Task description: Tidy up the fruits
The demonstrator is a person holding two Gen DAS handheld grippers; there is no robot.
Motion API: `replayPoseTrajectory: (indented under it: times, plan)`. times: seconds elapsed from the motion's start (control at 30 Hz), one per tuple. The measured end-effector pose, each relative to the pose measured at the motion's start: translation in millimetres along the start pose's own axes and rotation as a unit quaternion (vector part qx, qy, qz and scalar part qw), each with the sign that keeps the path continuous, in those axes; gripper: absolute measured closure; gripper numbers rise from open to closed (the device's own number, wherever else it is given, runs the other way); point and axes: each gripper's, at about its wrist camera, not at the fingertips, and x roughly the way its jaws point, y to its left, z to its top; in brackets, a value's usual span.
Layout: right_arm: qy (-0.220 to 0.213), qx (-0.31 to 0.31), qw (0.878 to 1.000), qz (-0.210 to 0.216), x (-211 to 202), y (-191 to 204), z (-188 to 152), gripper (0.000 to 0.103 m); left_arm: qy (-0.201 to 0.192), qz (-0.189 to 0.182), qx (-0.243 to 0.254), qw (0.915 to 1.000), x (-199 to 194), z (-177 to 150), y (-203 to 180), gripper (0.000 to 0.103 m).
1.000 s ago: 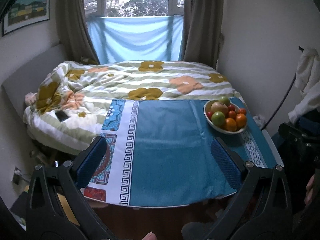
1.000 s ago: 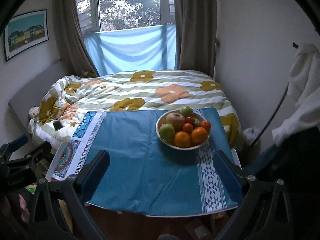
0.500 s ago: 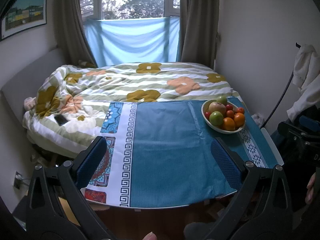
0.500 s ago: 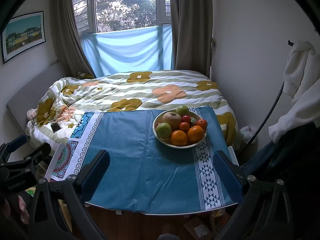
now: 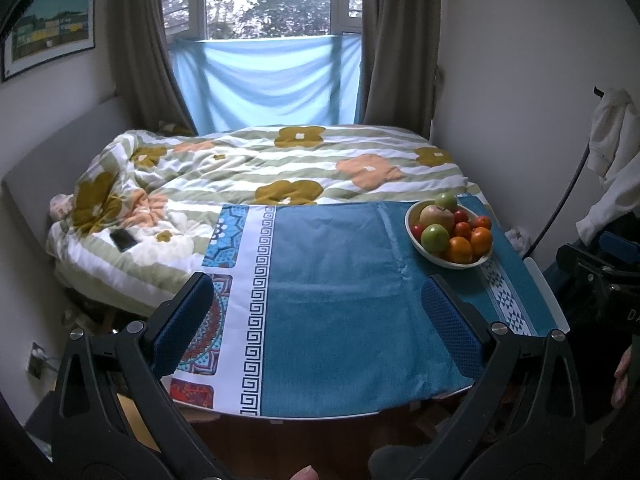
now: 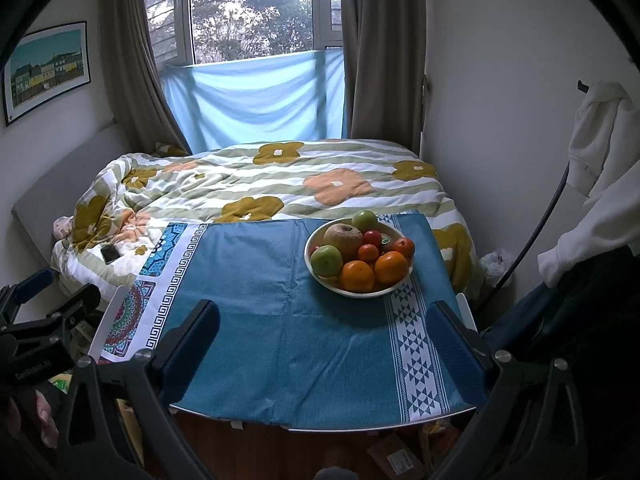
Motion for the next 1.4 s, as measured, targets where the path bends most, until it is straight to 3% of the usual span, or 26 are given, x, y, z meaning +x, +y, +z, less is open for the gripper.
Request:
replayPoseTrajectory:
  times: [0.8, 1.4]
  plan:
    - [0.0, 0.0, 1.0, 0.0, 0.1, 2.4, 0.1, 0.0, 0.0, 0.003, 0.001, 1.0, 0.0, -0.3, 4.3, 0.0]
    - [0.001, -0.001, 1.0, 0.001, 0.8, 3.0, 0.1, 0.0, -0.011, 0.026, 0.006, 0.9996, 0.2, -0.5, 5.7, 0.0]
